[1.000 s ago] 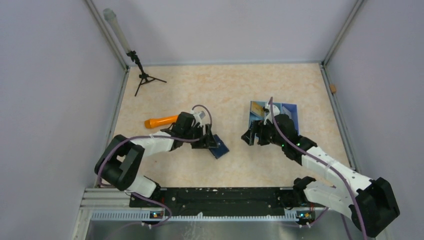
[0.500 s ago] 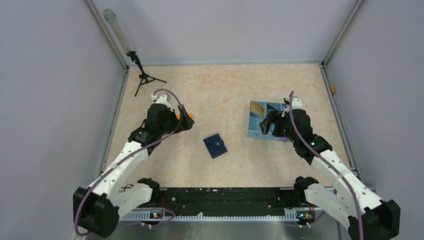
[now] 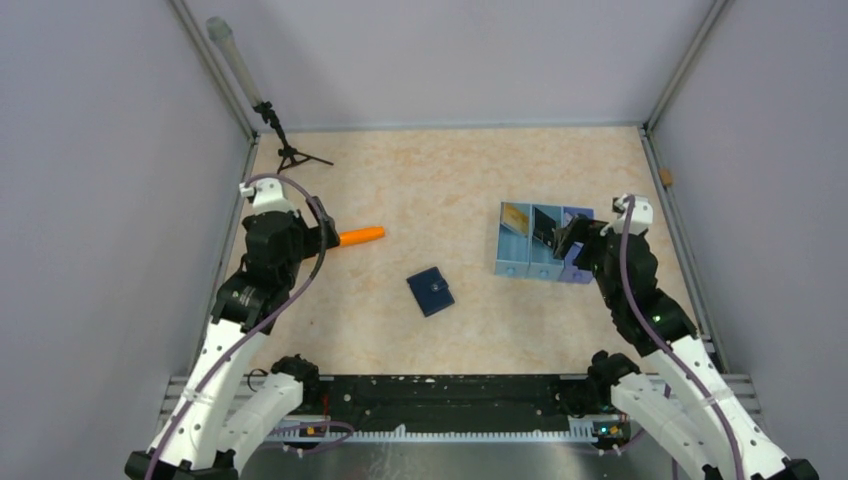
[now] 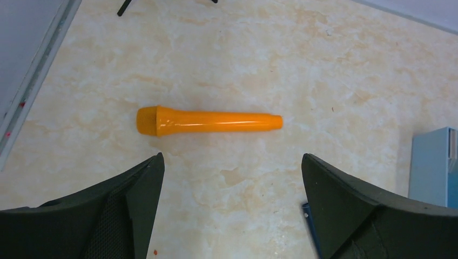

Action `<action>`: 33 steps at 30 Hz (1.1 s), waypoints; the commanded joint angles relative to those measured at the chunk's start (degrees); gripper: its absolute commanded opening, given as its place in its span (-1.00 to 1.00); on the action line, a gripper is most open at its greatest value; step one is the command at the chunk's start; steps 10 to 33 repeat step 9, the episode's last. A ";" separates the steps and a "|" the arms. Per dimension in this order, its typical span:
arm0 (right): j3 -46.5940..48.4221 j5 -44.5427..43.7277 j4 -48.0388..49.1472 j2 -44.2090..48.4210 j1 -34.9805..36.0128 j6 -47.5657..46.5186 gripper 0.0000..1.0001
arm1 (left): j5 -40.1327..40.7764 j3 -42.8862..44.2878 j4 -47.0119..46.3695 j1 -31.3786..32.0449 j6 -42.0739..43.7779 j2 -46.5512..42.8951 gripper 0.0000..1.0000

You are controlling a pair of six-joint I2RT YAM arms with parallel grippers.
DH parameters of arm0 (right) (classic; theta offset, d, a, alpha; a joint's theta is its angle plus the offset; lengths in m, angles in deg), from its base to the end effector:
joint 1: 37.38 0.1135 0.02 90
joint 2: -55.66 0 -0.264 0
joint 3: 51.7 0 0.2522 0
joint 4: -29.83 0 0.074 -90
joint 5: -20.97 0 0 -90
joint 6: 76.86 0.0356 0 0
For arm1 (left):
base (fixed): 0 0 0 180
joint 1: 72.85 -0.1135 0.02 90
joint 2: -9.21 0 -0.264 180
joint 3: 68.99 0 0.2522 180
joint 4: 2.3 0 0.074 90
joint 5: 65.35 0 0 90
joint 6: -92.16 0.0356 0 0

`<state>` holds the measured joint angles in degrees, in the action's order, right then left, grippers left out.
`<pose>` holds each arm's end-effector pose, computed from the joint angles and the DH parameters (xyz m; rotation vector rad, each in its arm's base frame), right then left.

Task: Put the credit cards into the card holder
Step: Reset both arms

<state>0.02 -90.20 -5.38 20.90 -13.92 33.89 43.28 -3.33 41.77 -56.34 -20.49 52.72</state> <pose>0.1392 0.0464 0.3040 0.2067 1.8597 0.1836 0.1586 -0.0352 0.3501 -0.3158 1.9089 -0.1382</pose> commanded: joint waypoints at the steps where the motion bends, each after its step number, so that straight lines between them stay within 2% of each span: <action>1: 0.43 -2.73 0.27 2.58 -0.41 -1.33 0.76 | 2.19 -1.36 0.36 -0.58 1.58 -0.79 0.97; 33: 0.32 -3.31 0.33 2.77 -0.36 -1.33 0.76 | 2.15 -2.03 -0.11 -1.08 2.10 -1.56 0.97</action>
